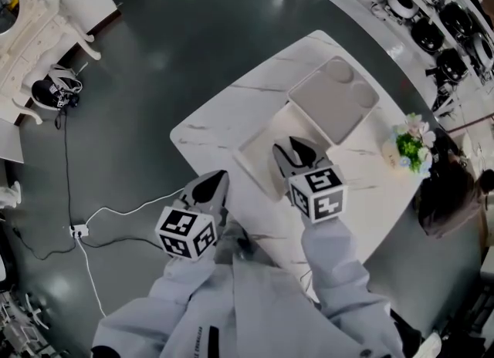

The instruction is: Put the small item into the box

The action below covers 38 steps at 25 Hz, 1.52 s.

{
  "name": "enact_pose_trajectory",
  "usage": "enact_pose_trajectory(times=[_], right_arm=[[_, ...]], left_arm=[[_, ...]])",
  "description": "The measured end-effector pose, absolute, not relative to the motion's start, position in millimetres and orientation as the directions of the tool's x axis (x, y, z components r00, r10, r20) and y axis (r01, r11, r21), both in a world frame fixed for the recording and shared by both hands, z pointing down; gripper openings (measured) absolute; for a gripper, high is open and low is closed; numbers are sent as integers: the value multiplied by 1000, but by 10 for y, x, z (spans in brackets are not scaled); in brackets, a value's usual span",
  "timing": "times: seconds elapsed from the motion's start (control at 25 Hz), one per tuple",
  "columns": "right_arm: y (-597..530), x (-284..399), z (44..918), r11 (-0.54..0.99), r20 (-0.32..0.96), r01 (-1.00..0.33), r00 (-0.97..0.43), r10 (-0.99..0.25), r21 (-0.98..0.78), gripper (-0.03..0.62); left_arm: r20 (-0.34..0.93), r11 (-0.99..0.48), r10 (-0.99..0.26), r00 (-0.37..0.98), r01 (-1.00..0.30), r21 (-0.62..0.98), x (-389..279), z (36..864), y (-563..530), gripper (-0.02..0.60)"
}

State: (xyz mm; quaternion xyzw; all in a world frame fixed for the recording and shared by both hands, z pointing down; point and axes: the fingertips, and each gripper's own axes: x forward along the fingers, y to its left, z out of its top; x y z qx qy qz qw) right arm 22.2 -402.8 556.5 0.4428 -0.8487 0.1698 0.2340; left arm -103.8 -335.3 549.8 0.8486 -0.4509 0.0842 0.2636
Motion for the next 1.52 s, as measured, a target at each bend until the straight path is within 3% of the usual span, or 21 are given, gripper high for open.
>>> enact_pose_trajectory(times=[0.6,1.52], right_arm=[[-4027,-43,6083,671,724,-741,-471,-504,-15,120],[-4003,-116,6409,694,839,-719,-351,-415,43,129]], left_arm=[[409,-430,-712,570,-816,387,-1063,5654,-3438,-2],[407,-413,-722,560,-820,396,-1213,5648,-3385,-2]])
